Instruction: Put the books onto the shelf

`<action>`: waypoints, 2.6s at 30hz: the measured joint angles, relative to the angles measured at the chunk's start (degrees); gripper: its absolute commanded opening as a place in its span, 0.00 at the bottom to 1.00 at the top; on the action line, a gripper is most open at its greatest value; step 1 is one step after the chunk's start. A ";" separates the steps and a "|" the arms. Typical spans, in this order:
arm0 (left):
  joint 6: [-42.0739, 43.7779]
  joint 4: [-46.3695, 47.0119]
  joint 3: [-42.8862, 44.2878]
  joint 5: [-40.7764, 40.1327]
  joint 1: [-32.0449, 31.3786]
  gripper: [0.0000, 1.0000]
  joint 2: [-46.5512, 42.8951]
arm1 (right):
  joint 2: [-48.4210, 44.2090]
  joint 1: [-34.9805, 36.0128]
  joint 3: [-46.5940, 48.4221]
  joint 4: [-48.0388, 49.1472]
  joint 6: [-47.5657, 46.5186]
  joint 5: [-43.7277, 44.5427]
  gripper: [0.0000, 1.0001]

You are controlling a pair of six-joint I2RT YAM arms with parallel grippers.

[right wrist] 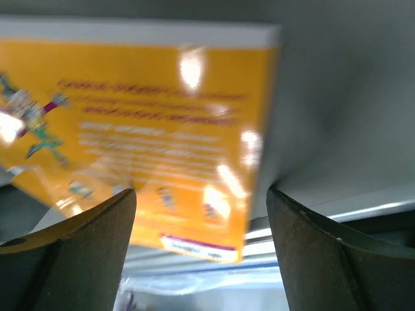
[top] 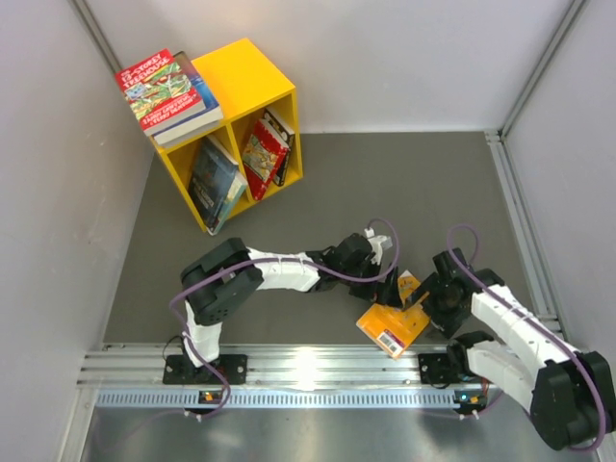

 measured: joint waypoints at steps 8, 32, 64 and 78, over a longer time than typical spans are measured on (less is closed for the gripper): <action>-4.15 5.51 -1.14 1.77 2.38 0.72 1.77 | 5.18 3.74 -1.97 4.81 3.69 -8.26 0.17; -11.82 -2.08 -0.87 1.86 1.99 0.00 1.09 | 9.75 5.16 23.63 19.98 -6.03 -10.29 1.00; 17.57 -34.36 15.54 -12.31 -10.71 0.00 4.33 | 1.84 -11.96 30.47 -6.43 -20.72 -5.14 1.00; 7.69 -24.52 4.28 -16.59 -9.64 0.00 -2.58 | 0.61 -13.51 28.15 -6.54 -20.87 -7.98 1.00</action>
